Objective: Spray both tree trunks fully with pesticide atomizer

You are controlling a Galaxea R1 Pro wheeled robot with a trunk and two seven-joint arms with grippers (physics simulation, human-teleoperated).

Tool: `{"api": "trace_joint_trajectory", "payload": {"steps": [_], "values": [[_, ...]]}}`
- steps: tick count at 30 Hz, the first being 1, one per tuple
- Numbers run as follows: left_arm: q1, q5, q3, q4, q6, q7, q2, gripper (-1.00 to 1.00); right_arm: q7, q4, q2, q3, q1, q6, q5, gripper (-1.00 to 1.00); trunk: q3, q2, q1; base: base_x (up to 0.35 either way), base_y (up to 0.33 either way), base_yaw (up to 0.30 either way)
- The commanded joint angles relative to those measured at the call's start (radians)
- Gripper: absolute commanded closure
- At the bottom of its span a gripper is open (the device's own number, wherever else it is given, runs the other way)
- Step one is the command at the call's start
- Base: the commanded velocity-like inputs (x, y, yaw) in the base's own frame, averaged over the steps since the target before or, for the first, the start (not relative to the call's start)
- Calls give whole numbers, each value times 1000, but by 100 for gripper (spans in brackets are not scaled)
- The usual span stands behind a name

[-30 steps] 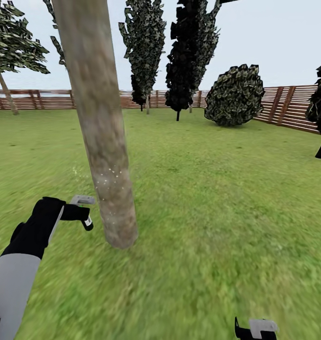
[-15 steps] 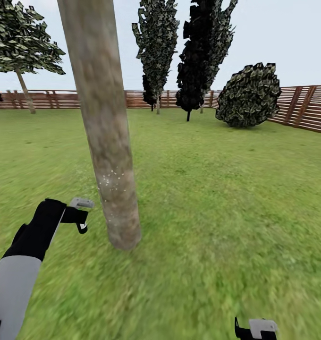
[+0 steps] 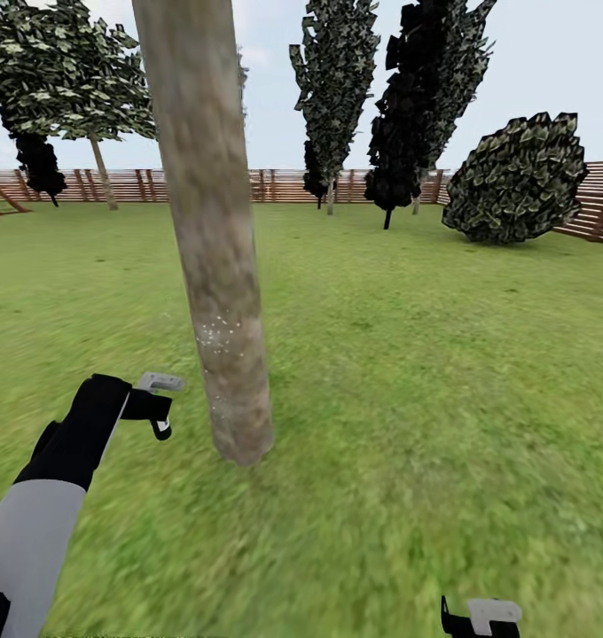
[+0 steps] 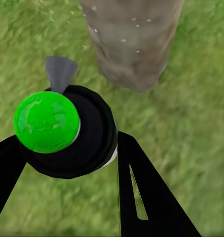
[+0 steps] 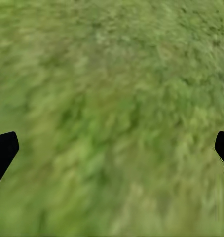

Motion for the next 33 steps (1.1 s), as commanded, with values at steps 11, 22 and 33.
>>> {"api": "trace_joint_trajectory", "payload": {"steps": [11,22,33], "values": [[11,-15,0,8,2,-5,1,100,-6,2,-3,-5,-1,-2,12,-100,-1,0,0,0,-277,5],[101,-17,2,10,-2,-3,-36,100,-6,2,-2,-5,-1,-2,12,-100,-1,0,0,76,-277,0],[166,-18,10,50,-14,2,46,100,-6,2,-2,-5,-1,-2,12,-100,-1,0,0,18,-271,0]]}}
